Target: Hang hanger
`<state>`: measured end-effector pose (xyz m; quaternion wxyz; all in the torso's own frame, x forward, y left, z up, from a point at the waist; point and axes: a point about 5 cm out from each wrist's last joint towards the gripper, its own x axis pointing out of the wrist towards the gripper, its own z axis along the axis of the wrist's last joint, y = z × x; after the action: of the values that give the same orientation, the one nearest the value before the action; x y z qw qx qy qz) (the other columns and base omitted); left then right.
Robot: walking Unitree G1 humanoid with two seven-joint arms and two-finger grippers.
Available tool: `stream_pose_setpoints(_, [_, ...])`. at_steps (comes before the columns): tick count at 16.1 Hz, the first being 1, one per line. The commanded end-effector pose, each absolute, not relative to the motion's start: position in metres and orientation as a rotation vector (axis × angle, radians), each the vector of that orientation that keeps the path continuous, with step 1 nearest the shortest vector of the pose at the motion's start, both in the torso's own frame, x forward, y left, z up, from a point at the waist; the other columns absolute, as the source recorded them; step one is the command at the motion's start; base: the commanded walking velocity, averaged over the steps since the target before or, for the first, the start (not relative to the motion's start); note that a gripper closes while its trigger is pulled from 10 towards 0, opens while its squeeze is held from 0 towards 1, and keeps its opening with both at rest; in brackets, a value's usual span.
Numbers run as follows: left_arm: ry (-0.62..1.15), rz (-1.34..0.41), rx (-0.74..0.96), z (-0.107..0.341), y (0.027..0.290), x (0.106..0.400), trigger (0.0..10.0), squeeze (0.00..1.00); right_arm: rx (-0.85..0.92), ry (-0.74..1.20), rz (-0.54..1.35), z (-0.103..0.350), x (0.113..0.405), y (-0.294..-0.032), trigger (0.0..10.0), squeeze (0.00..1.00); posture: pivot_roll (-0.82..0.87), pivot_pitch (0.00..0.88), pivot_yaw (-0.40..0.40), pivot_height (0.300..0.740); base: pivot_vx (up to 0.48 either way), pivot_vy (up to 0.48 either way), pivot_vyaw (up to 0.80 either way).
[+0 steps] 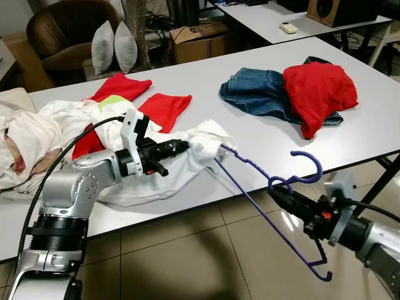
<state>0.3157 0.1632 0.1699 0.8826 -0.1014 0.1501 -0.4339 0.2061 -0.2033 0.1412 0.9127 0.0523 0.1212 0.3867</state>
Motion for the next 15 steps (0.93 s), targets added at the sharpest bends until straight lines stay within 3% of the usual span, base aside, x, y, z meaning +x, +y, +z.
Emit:
stream_pose_setpoints(1, [0.331,-0.875,-0.152,0.167,0.170,0.316,0.0,0.00,0.101,0.199,0.822,0.152,0.206,-0.201,10.0,0.00,-0.27,0.000,0.118,0.740,0.000,0.000,0.00])
stream_pose_setpoints(3, [0.377,-0.898,-0.084,0.160,0.171,0.313,0.0,0.00,0.121,0.170,0.783,0.154,0.212,-0.205,10.0,0.00,-0.27,0.000,0.119,0.740,0.000,0.000,0.00])
stream_pose_setpoints(4, [0.387,-0.913,-0.051,0.157,0.171,0.311,0.6,0.00,0.130,0.161,0.774,0.155,0.214,-0.206,10.0,0.00,-0.28,0.000,0.119,0.740,0.000,0.000,0.00])
stream_pose_setpoints(5, [0.370,-0.916,0.005,0.157,0.172,0.311,2.4,0.00,0.137,0.158,0.778,0.155,0.214,-0.205,10.0,0.00,-0.28,0.000,0.119,0.740,0.000,0.000,0.00])
stream_pose_setpoints(6, [0.282,-0.885,0.107,0.160,0.172,0.317,10.0,0.00,0.144,0.161,0.789,0.154,0.214,-0.202,10.0,0.00,-0.28,0.000,0.117,0.740,0.000,0.000,0.00])
stream_pose_setpoints(8, [0.239,-0.893,0.118,0.165,0.173,0.319,10.0,0.00,0.149,0.171,0.799,0.151,0.213,-0.198,10.0,0.00,-0.28,0.000,0.116,0.740,0.000,0.000,0.00])
stream_pose_setpoints(9, [0.233,-0.912,0.136,0.168,0.175,0.317,10.0,1.00,0.152,0.177,0.807,0.149,0.213,-0.195,10.0,0.00,-0.28,0.000,0.116,0.740,0.000,0.000,0.00])
stream_pose_setpoints(15, [0.230,-0.957,0.206,0.177,0.184,0.313,10.0,1.00,0.116,0.253,0.828,0.138,0.210,-0.190,10.0,0.00,-0.26,0.000,0.104,0.740,0.000,0.000,0.00])
